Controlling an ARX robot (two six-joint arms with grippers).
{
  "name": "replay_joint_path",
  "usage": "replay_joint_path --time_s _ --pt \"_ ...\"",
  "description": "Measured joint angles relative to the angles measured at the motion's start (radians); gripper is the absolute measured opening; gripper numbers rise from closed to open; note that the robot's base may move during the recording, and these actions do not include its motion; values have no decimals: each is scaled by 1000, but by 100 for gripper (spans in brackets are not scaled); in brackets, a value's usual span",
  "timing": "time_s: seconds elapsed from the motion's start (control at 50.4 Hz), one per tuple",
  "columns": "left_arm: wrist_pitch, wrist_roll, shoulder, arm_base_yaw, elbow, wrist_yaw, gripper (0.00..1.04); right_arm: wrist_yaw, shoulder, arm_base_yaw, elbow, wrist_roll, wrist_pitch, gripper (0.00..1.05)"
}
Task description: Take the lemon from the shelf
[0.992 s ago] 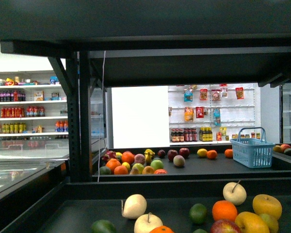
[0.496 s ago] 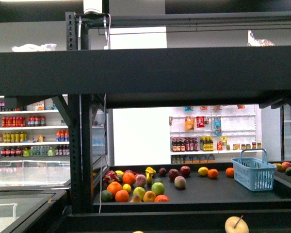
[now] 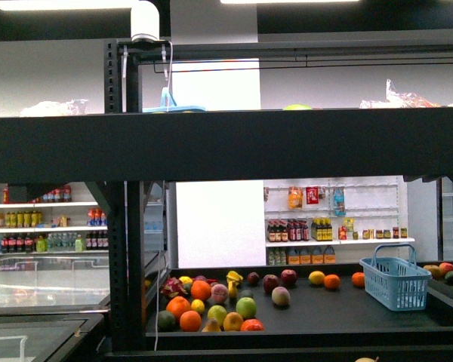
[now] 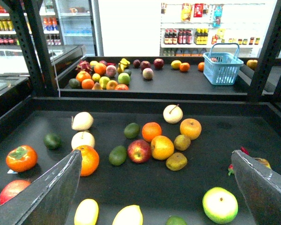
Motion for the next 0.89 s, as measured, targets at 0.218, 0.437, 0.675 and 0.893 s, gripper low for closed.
replay_joint_path --time_s 0.218,0.437,0.675,0.893 --pt "78 -315 208 113 157 151 97 0 0 0 0 0 0 97" --pt "202 -573 524 387 393 375 97 0 0 0 0 0 0 97" --pt "303 -873 941 554 579 389 97 0 0 0 0 0 0 97" --pt "310 -985 1162 552 730 366 97 0 0 0 0 0 0 97"
